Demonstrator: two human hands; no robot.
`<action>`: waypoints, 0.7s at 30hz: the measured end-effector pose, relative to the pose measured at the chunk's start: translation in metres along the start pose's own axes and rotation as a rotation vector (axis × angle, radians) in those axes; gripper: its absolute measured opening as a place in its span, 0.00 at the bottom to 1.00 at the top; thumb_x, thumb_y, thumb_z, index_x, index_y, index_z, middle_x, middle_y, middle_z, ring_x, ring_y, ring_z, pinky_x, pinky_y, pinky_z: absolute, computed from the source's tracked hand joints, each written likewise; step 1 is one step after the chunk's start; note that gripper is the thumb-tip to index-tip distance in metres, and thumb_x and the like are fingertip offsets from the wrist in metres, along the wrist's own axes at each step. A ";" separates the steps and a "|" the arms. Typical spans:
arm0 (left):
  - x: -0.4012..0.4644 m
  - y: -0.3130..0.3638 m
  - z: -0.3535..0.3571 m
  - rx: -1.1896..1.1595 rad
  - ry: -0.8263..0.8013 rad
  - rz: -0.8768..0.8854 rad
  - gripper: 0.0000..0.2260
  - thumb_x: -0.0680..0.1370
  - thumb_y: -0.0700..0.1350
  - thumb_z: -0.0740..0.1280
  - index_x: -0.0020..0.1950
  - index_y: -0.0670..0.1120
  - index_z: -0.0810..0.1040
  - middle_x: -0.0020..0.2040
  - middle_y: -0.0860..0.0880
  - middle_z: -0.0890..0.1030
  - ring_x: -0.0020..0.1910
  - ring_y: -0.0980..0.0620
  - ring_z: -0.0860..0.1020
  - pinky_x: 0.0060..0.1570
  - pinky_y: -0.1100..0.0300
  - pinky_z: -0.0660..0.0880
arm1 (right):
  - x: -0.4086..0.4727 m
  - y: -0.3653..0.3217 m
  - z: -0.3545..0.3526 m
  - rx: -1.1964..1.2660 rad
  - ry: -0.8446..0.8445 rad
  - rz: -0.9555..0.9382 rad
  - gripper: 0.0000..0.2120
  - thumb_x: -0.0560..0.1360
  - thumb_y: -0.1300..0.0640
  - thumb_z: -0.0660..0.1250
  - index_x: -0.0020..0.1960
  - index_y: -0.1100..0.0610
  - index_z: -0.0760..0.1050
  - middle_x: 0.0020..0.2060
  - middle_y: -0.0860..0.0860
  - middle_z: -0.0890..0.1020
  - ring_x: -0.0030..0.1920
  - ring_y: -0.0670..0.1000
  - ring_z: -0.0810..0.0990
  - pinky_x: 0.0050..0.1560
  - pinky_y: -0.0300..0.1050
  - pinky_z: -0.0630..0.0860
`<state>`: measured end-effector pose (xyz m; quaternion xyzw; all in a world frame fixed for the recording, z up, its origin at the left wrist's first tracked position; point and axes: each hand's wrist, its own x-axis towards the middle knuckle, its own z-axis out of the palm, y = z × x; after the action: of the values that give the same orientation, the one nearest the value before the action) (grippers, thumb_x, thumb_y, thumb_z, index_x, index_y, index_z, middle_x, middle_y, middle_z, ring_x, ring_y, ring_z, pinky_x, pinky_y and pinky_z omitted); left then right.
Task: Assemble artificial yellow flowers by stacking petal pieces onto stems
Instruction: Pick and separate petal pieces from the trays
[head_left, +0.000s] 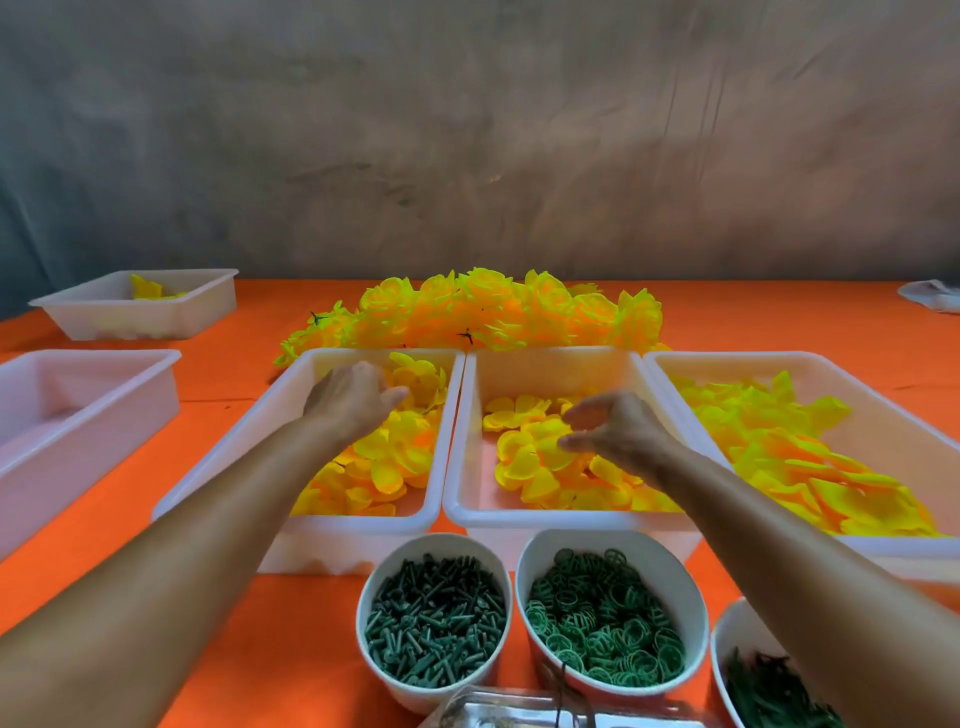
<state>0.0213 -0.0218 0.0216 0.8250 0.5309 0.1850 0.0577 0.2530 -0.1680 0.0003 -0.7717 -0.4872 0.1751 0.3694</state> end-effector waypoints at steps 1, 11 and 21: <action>0.000 0.009 -0.001 -0.024 0.069 0.039 0.14 0.78 0.52 0.65 0.45 0.42 0.80 0.42 0.43 0.80 0.44 0.43 0.77 0.39 0.55 0.69 | 0.000 -0.002 0.004 -0.049 -0.047 -0.022 0.18 0.65 0.59 0.78 0.54 0.58 0.81 0.52 0.54 0.83 0.48 0.49 0.79 0.51 0.44 0.75; -0.004 0.082 0.042 -0.164 0.097 0.311 0.11 0.79 0.46 0.64 0.52 0.41 0.81 0.57 0.39 0.79 0.58 0.40 0.75 0.52 0.52 0.70 | 0.011 0.007 0.020 -0.122 -0.003 -0.046 0.14 0.66 0.63 0.76 0.51 0.56 0.83 0.50 0.54 0.83 0.48 0.50 0.79 0.42 0.39 0.71; -0.004 0.075 0.056 -0.425 -0.018 0.377 0.19 0.73 0.40 0.70 0.64 0.47 0.77 0.59 0.47 0.80 0.57 0.48 0.76 0.55 0.59 0.72 | 0.012 0.002 0.013 0.437 0.006 0.017 0.07 0.73 0.67 0.68 0.49 0.60 0.80 0.43 0.58 0.81 0.40 0.50 0.78 0.38 0.39 0.74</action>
<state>0.1046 -0.0525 -0.0093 0.8803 0.3167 0.2922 0.1985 0.2516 -0.1529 -0.0088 -0.6778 -0.4300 0.2775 0.5279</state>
